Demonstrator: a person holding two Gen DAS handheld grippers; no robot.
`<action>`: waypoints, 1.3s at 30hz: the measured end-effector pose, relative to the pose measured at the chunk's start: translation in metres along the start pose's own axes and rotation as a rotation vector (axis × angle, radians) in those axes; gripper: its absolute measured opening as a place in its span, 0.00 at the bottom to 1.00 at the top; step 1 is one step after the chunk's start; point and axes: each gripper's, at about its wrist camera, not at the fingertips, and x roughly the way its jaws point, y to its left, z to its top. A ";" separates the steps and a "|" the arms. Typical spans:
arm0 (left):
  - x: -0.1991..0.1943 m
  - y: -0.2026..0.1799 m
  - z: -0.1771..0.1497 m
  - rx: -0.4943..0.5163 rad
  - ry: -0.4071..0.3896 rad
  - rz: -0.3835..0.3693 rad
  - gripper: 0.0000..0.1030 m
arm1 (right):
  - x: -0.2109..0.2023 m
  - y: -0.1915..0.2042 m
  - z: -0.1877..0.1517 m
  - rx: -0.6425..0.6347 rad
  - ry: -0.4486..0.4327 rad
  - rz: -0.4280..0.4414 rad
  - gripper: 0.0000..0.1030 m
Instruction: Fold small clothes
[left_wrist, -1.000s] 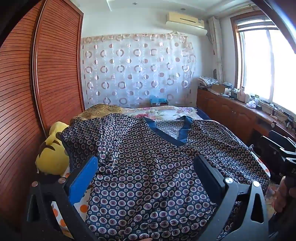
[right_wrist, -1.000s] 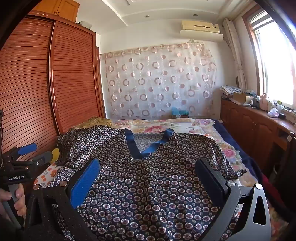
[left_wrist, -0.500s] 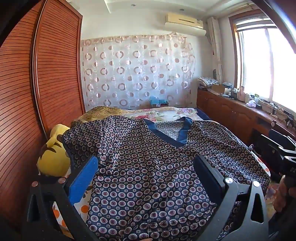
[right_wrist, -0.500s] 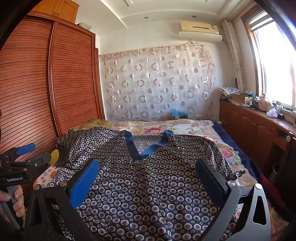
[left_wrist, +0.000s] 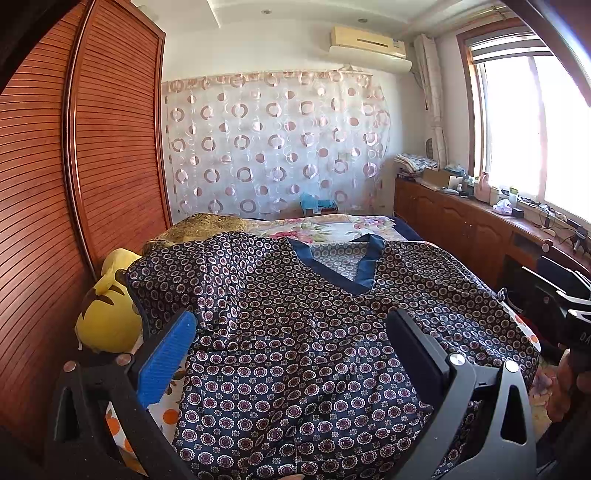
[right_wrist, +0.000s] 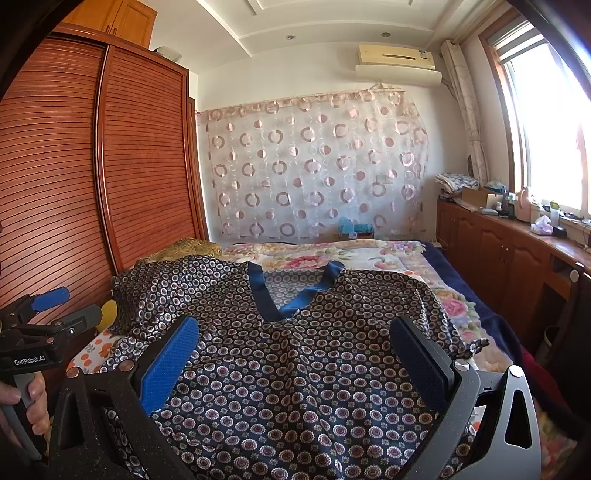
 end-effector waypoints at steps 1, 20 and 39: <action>0.000 0.000 0.000 0.001 0.000 -0.001 1.00 | 0.000 0.000 0.000 0.000 -0.001 0.000 1.00; -0.002 -0.001 0.002 0.005 -0.002 0.002 1.00 | 0.000 0.000 -0.001 0.002 -0.008 0.003 1.00; -0.005 -0.005 0.006 0.012 -0.019 0.003 1.00 | 0.001 0.001 -0.002 0.001 -0.013 0.003 1.00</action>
